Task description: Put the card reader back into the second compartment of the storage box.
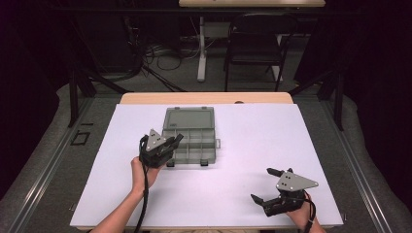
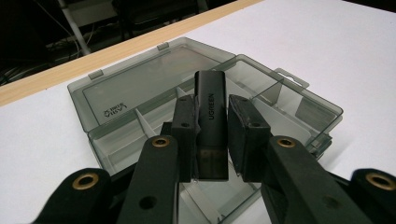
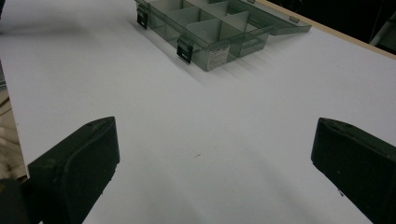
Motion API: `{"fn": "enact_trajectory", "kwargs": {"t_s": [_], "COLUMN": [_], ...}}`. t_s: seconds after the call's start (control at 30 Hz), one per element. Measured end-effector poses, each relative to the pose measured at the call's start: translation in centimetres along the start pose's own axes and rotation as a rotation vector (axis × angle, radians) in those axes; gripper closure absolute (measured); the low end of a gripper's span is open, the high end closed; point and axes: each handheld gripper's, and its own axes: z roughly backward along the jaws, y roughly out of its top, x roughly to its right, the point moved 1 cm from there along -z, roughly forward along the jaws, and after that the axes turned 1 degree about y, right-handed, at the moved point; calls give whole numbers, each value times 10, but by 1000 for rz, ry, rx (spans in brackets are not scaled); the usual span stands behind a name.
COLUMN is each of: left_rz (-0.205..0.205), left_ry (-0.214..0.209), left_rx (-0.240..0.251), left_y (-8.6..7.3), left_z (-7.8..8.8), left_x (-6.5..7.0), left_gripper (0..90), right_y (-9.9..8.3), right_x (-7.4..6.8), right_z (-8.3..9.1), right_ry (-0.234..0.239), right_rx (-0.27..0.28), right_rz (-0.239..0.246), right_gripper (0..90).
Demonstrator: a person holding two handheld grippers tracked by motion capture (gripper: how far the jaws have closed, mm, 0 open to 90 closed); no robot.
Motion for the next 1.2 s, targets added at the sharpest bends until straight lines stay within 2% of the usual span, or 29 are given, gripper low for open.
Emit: {"fn": "enact_trajectory", "kwargs": {"t_s": [0.3, 0.47, 1.0, 1.2], "left_rz": [4, 20, 53, 81], "left_ry": [6, 14, 18, 18], "left_rx": [-8, -6, -46, -62], "left_y": [2, 4, 7, 9], "left_z": [-7, -11, -29, -36], "left_x": [-3, -4, -8, -11], "left_gripper": [738, 738, 738, 738], "right_y": [0, 0, -1, -1], "right_x": [0, 0, 0, 1], "right_z": [0, 0, 0, 0], "right_ry": [0, -1, 4, 3], "right_rx": [-1, 0, -7, -6], "right_rz": [0, 0, -2, -1], "right_gripper": [6, 6, 7, 7]}}
